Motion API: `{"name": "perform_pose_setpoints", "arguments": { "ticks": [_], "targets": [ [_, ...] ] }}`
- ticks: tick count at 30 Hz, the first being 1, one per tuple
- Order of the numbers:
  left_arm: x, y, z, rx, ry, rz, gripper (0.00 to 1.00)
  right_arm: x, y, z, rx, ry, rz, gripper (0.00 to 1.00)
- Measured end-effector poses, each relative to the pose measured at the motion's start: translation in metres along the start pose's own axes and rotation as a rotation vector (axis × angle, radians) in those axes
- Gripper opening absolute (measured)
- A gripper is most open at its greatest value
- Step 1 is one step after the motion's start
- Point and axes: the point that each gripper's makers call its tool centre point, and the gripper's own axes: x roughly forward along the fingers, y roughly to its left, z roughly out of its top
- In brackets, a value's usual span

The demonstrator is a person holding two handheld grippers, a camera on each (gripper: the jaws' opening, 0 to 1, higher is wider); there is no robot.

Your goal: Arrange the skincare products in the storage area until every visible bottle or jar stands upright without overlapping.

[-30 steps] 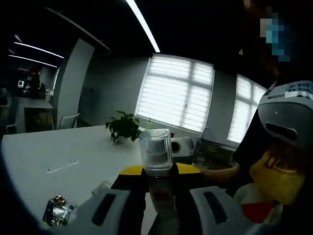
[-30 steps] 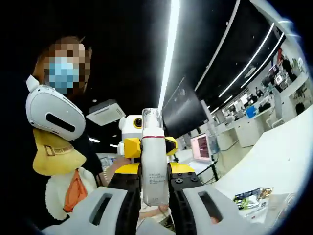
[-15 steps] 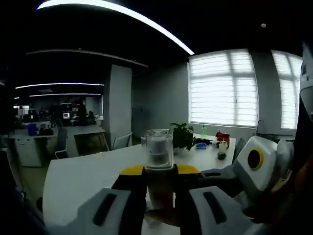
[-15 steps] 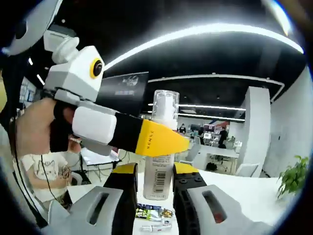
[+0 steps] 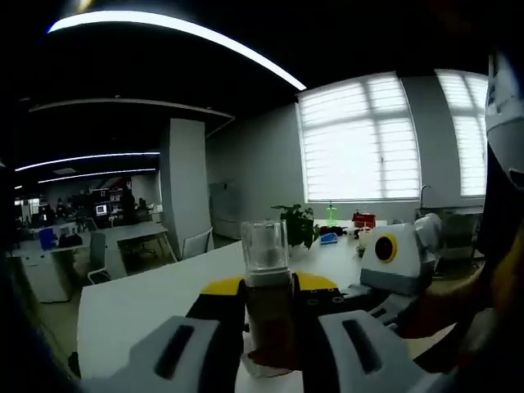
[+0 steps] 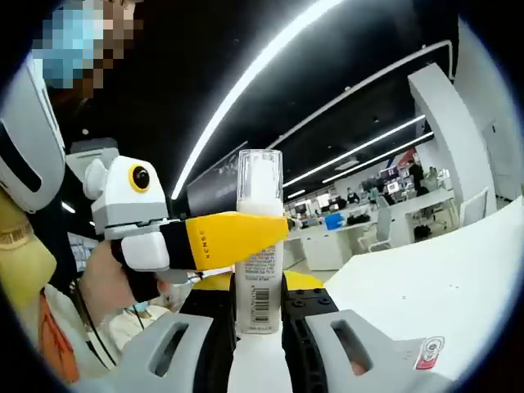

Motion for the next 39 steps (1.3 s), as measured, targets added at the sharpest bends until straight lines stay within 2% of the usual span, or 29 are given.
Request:
{"name": "perform_pose_setpoints", "arguments": {
  "ticks": [1, 2, 3, 4, 5, 7, 8, 10, 12, 16, 18, 22, 23, 26, 29, 31, 39],
  "targets": [
    [-0.001, -0.003, -0.006, -0.047, 0.023, -0.042, 0.20, -0.004, 0.001, -0.005, -0.007, 0.021, 0.031, 0.19],
    [-0.004, -0.005, -0.009, -0.065, 0.027, -0.099, 0.21, -0.006, 0.002, -0.007, -0.010, 0.031, 0.050, 0.19],
    [-0.007, -0.007, -0.008, -0.101, 0.015, -0.136, 0.21, -0.009, 0.008, -0.009, -0.005, 0.040, 0.099, 0.19],
    [-0.012, -0.012, -0.010, -0.103, 0.021, -0.208, 0.21, -0.012, 0.013, -0.011, 0.012, 0.053, 0.139, 0.19],
    [-0.014, -0.014, -0.009, -0.116, 0.012, -0.237, 0.22, -0.014, 0.018, -0.009, 0.019, 0.044, 0.180, 0.19],
    [-0.021, -0.022, -0.009, -0.119, 0.020, -0.324, 0.21, -0.018, 0.025, -0.012, 0.042, 0.075, 0.259, 0.19],
    [-0.022, -0.021, -0.009, -0.107, 0.017, -0.341, 0.21, -0.018, 0.023, -0.011, 0.025, 0.068, 0.246, 0.19],
    [-0.026, -0.025, -0.010, -0.106, 0.029, -0.408, 0.22, -0.020, 0.031, -0.014, -0.019, 0.097, 0.313, 0.19],
    [-0.028, -0.028, -0.010, -0.094, 0.044, -0.447, 0.22, -0.019, 0.036, -0.015, -0.095, 0.112, 0.357, 0.20],
    [-0.029, -0.029, -0.007, -0.046, 0.054, -0.473, 0.22, -0.018, 0.038, -0.013, -0.176, 0.134, 0.419, 0.20],
    [-0.028, -0.028, -0.008, -0.013, 0.065, -0.461, 0.22, -0.016, 0.036, -0.014, -0.190, 0.154, 0.419, 0.20],
    [-0.023, -0.023, -0.021, -0.036, 0.157, -0.414, 0.22, -0.016, 0.026, -0.022, -0.248, 0.207, 0.406, 0.20],
    [-0.023, -0.023, -0.023, -0.032, 0.162, -0.414, 0.22, -0.017, 0.026, -0.026, -0.251, 0.220, 0.410, 0.20],
    [-0.018, -0.022, -0.034, -0.013, 0.188, -0.389, 0.21, -0.017, 0.018, -0.037, -0.279, 0.256, 0.375, 0.20],
    [-0.011, -0.020, -0.054, -0.006, 0.232, -0.354, 0.21, -0.019, 0.004, -0.055, -0.270, 0.325, 0.316, 0.21],
    [-0.007, -0.018, -0.068, 0.004, 0.262, -0.328, 0.21, -0.022, -0.007, -0.066, -0.311, 0.359, 0.274, 0.21],
    [-0.005, -0.029, -0.105, 0.035, 0.332, -0.312, 0.21, -0.033, -0.010, -0.105, -0.349, 0.453, 0.274, 0.21]
  ]
}}
